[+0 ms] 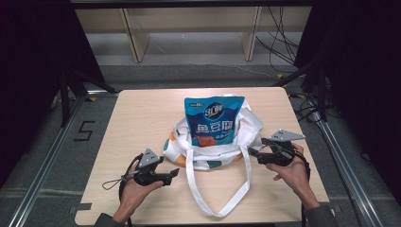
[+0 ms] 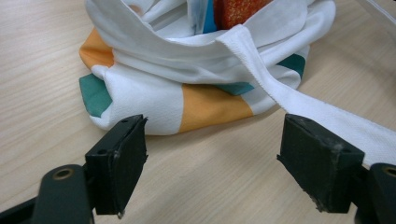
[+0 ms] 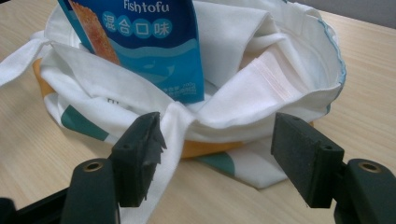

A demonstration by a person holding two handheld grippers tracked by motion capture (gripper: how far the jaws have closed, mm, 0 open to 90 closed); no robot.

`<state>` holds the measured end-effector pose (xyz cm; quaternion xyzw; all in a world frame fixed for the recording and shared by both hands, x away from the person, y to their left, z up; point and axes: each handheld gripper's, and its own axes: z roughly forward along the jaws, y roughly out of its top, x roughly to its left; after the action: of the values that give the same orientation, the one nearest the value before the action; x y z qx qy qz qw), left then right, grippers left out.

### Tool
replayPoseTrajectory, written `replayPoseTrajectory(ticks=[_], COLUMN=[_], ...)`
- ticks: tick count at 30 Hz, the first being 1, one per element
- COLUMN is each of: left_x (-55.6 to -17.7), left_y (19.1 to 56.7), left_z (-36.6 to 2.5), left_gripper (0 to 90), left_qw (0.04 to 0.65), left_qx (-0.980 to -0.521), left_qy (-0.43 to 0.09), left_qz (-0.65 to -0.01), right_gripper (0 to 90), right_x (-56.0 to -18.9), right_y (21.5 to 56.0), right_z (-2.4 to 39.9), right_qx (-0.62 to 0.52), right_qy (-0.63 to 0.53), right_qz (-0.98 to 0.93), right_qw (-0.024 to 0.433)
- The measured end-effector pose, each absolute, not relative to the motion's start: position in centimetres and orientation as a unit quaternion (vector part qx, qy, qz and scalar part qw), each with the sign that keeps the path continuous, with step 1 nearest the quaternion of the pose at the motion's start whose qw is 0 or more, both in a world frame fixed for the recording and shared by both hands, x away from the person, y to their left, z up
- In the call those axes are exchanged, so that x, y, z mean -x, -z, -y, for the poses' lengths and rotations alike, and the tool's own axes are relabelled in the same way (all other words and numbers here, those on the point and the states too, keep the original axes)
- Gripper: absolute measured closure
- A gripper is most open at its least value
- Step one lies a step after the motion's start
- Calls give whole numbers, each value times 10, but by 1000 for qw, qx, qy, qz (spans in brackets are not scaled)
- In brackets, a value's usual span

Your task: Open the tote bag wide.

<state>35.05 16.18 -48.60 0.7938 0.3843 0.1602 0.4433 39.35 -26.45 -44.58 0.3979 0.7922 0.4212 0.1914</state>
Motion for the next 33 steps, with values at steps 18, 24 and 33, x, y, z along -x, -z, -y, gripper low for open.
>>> replayPoseTrajectory(ticks=[18, 24, 33], left_x=[-334, -329, -321], left_y=[492, 492, 493], left_z=[-162, -162, -160], left_gripper=[195, 192, 191], left_qw=[455, 455, 455], left_qx=[-782, -787, -786], left_qy=[-155, -158, -153], left_qz=[-397, -386, -390], right_gripper=[322, 320, 313], right_x=[-367, -356, -344], right_y=[452, 455, 462], right_z=[267, 267, 268], right_qx=[-397, -394, -393], right_qy=[-419, -418, -416], right_qz=[-794, -796, -797], right_qw=[191, 188, 193])
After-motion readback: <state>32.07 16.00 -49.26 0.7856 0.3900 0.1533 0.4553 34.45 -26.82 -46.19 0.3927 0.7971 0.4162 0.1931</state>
